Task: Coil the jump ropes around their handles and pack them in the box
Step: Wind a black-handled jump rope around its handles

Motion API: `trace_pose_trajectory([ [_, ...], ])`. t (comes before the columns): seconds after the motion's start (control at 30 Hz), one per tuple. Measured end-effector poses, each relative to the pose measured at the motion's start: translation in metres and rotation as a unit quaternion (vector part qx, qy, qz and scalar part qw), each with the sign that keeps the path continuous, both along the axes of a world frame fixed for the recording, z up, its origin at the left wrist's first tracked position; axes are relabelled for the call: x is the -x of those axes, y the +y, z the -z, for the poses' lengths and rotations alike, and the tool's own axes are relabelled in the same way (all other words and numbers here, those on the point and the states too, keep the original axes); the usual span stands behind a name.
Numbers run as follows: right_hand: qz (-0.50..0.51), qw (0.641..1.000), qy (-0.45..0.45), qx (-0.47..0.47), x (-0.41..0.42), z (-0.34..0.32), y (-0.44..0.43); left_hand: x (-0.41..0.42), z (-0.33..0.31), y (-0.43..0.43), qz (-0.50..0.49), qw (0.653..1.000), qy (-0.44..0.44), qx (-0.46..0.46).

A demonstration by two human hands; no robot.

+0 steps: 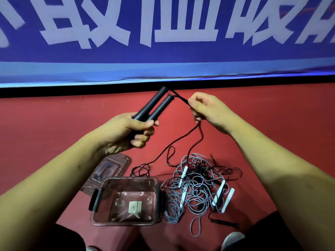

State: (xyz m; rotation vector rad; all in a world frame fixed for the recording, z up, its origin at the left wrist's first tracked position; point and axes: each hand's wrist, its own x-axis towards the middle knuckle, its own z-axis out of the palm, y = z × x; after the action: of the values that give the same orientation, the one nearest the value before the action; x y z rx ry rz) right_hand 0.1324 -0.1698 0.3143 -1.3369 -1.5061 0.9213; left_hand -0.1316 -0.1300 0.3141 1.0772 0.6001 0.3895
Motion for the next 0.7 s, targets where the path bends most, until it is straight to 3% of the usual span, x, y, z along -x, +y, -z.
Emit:
trace_pose_trajectory([
  [0.13,-0.026,0.996,0.065,0.048,0.004,0.008,-0.001,0.001,-0.001,0.001,-0.072,0.994,-0.08,-0.008],
  [0.27,-0.061,0.99,0.063,0.107,0.038,0.022,-0.003,-0.012,-0.003,0.002,-0.176,0.971,-0.16,0.034],
  [0.5,-0.043,0.97,0.163,0.175,0.077,0.03,-0.007,-0.014,0.006,0.012,-0.299,0.934,-0.182,0.072],
  [0.7,-0.048,0.97,0.111,0.209,0.102,0.03,-0.023,-0.011,0.006,0.015,-0.319,0.922,-0.209,0.064],
])
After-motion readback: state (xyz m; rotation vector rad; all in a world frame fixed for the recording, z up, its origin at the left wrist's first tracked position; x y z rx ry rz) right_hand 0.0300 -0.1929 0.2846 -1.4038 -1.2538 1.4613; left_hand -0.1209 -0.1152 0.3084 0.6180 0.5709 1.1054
